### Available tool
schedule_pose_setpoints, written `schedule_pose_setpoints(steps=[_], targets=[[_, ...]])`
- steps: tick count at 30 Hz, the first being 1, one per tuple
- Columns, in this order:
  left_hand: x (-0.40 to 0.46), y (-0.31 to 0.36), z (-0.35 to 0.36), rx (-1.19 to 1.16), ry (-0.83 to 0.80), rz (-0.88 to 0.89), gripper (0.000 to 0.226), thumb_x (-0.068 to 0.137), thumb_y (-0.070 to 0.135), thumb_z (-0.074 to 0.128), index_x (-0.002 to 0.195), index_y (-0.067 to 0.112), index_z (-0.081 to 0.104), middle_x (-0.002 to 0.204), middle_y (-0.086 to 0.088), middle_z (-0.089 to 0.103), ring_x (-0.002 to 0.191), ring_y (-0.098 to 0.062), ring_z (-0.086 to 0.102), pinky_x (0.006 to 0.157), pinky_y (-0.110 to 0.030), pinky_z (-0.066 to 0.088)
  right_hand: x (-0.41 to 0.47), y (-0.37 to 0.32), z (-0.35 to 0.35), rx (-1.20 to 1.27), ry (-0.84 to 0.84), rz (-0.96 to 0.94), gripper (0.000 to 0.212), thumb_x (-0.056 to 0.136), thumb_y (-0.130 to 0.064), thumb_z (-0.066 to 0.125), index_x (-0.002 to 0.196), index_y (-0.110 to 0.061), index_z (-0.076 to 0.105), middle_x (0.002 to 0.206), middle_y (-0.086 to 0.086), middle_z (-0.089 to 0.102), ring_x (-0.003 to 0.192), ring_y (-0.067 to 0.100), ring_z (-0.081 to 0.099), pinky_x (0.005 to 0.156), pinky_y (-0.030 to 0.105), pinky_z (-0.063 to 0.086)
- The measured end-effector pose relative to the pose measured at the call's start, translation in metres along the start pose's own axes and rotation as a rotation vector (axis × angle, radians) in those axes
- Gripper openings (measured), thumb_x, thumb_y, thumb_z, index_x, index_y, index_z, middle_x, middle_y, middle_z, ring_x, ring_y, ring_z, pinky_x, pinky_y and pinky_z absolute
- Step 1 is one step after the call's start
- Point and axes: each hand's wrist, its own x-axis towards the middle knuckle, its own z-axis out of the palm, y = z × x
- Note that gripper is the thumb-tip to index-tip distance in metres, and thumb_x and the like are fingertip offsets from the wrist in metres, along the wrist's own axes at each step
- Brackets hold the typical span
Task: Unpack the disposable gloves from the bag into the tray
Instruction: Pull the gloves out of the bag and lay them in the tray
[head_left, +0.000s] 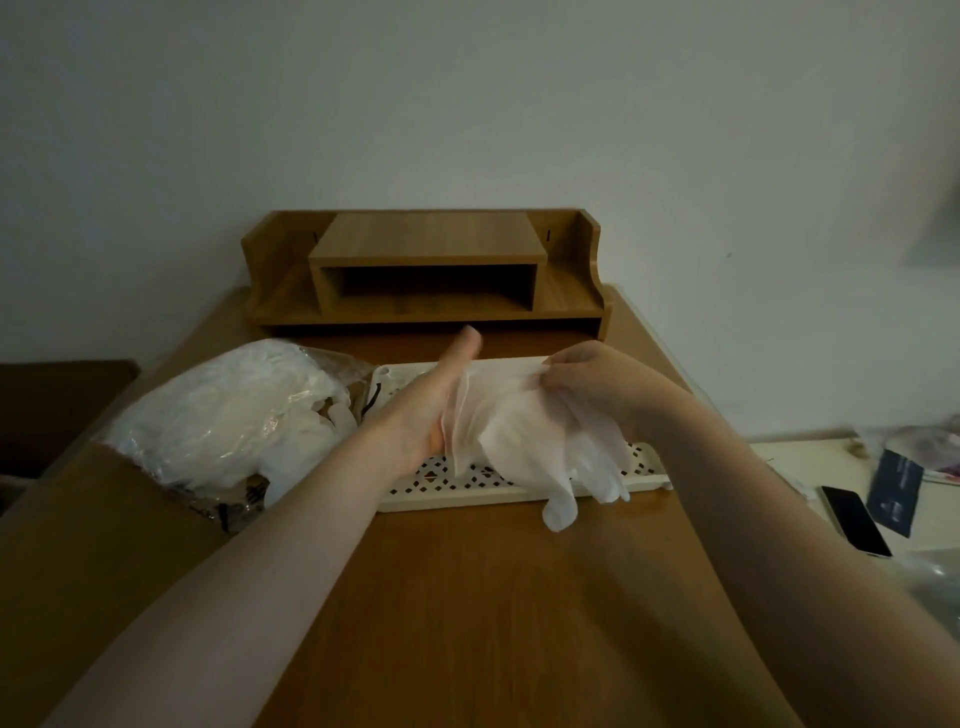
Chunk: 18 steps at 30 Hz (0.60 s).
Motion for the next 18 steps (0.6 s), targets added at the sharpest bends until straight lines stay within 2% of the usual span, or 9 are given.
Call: schedule_pose_setpoints(steps=[2, 4, 6, 7, 9, 12, 14, 16, 18], targets=[[0.003, -0.001, 0.003, 0.096, 0.139, 0.077, 0.046, 0.081, 0.049, 0.064, 0.112, 0.016, 0.065, 0.102, -0.005, 0.071, 0.097, -0.024, 0.067, 0.093, -0.045, 0.05, 0.003, 0.0, -0.002, -0.019, -0.012, 0.005, 0.021, 0.098, -0.021, 0.046, 0.095, -0.013, 0.066, 0.099, 0.014, 0.067, 0.088, 0.028, 0.066, 0.079, 0.039, 0.057], [0.009, -0.001, 0.002, 0.244, 0.271, 0.168, 0.025, 0.09, 0.034, 0.06, 0.106, 0.016, 0.066, 0.101, -0.006, 0.07, 0.096, -0.024, 0.065, 0.093, -0.047, 0.049, 0.008, 0.005, -0.01, -0.033, -0.061, 0.014, 0.023, 0.097, -0.025, 0.05, 0.101, -0.011, 0.068, 0.1, 0.014, 0.069, 0.091, 0.031, 0.068, 0.088, 0.046, 0.054], [0.014, -0.001, -0.002, 0.345, 0.307, 0.211, 0.027, 0.094, 0.032, 0.052, 0.103, 0.009, 0.065, 0.101, -0.012, 0.068, 0.095, -0.028, 0.064, 0.092, -0.047, 0.049, 0.009, 0.01, -0.024, -0.059, -0.177, 0.037, 0.027, 0.094, -0.031, 0.057, 0.111, -0.012, 0.065, 0.105, 0.011, 0.07, 0.094, 0.029, 0.069, 0.09, 0.047, 0.054], [0.016, -0.001, -0.004, 0.394, 0.318, 0.229, 0.03, 0.096, 0.031, 0.048, 0.098, 0.006, 0.064, 0.093, -0.015, 0.066, 0.088, -0.028, 0.064, 0.087, -0.044, 0.051, 0.01, 0.014, -0.031, -0.058, -0.243, 0.062, 0.032, 0.091, -0.032, 0.06, 0.117, -0.013, 0.062, 0.109, 0.009, 0.069, 0.097, 0.028, 0.068, 0.09, 0.047, 0.054], [0.021, -0.003, -0.008, 0.533, 0.359, 0.254, 0.034, 0.099, 0.032, 0.04, 0.08, 0.009, 0.056, 0.07, -0.009, 0.052, 0.064, -0.023, 0.051, 0.064, -0.034, 0.042, 0.014, 0.022, -0.041, -0.003, -0.311, 0.114, 0.037, 0.088, -0.027, 0.064, 0.121, -0.011, 0.058, 0.113, 0.009, 0.069, 0.099, 0.028, 0.068, 0.091, 0.048, 0.053], [0.034, -0.007, -0.013, 0.792, 0.45, 0.285, 0.039, 0.101, 0.033, 0.034, 0.067, 0.016, 0.042, 0.058, 0.002, 0.037, 0.049, -0.013, 0.033, 0.05, -0.026, 0.026, 0.024, 0.036, -0.043, -0.101, -0.158, 0.109, 0.025, 0.091, -0.029, 0.06, 0.108, -0.012, 0.066, 0.101, 0.007, 0.072, 0.092, 0.026, 0.07, 0.09, 0.047, 0.053], [0.043, -0.008, -0.019, 0.982, 0.513, 0.312, 0.035, 0.101, 0.031, 0.035, 0.074, 0.013, 0.046, 0.06, 0.003, 0.038, 0.051, -0.011, 0.034, 0.048, -0.025, 0.023, 0.031, 0.04, -0.041, -0.222, -0.033, 0.111, 0.023, 0.091, -0.035, 0.055, 0.099, -0.017, 0.068, 0.098, 0.005, 0.071, 0.092, 0.026, 0.068, 0.091, 0.046, 0.053], [0.049, -0.009, -0.021, 1.168, 0.564, 0.323, 0.03, 0.102, 0.031, 0.035, 0.095, 0.008, 0.053, 0.064, 0.004, 0.04, 0.053, -0.008, 0.037, 0.047, -0.025, 0.024, 0.036, 0.04, -0.038, -0.277, 0.0, 0.119, 0.027, 0.092, -0.036, 0.053, 0.097, -0.015, 0.068, 0.099, 0.008, 0.07, 0.094, 0.029, 0.066, 0.092, 0.047, 0.052], [0.054, -0.011, -0.023, 1.326, 0.608, 0.336, 0.032, 0.103, 0.031, 0.032, 0.112, 0.006, 0.049, 0.064, 0.005, 0.04, 0.055, -0.008, 0.04, 0.045, -0.024, 0.026, 0.041, 0.04, -0.034, -0.3, 0.018, 0.128, 0.029, 0.094, -0.034, 0.051, 0.098, -0.011, 0.067, 0.098, 0.011, 0.07, 0.093, 0.031, 0.066, 0.09, 0.045, 0.053]])
